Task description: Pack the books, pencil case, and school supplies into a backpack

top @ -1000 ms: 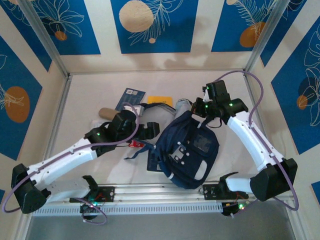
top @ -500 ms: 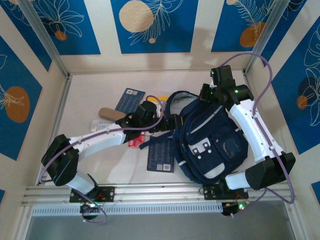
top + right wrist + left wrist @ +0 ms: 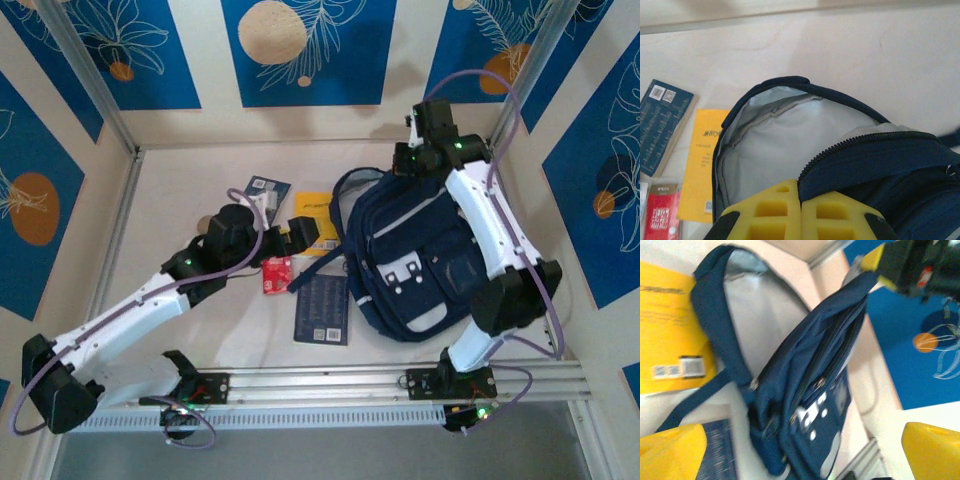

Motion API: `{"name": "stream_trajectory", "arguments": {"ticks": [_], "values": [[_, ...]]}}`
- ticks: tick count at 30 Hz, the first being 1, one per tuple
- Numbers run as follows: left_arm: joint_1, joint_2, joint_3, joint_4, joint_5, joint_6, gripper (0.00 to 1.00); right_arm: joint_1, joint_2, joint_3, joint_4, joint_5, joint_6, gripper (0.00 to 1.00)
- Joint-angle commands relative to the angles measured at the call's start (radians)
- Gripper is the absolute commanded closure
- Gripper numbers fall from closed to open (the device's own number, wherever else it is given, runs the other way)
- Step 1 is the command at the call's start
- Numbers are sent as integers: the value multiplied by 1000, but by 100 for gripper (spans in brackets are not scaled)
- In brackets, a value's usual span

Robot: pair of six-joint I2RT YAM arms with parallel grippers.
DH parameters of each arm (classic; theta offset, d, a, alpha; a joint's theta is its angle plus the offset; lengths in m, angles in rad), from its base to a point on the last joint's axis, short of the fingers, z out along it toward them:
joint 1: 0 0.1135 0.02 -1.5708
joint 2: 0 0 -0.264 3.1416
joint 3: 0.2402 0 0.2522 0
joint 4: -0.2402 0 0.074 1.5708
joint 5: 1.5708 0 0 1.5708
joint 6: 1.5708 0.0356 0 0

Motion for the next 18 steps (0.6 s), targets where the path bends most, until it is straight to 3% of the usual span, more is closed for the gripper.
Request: {"name": "stream_trajectory", "arguments": {"ticks": [1,5,8,12,18], "values": [[11,-70,-8,-170,-117,48,0,93,41,138,172,-30,-143,100],[29,-135,6,-280,-174,65,0,268,85,129,160,-19,-207,100],[48,-174,-9,-307,-176,69,0,341,94,58,43,111,-128,100],[62,-199,-30,-329,-146,71,0,239,-12,-150,-2,217,41,100],[63,-222,-68,-331,-122,61,0,-9,-161,-254,36,116,133,100]]}}
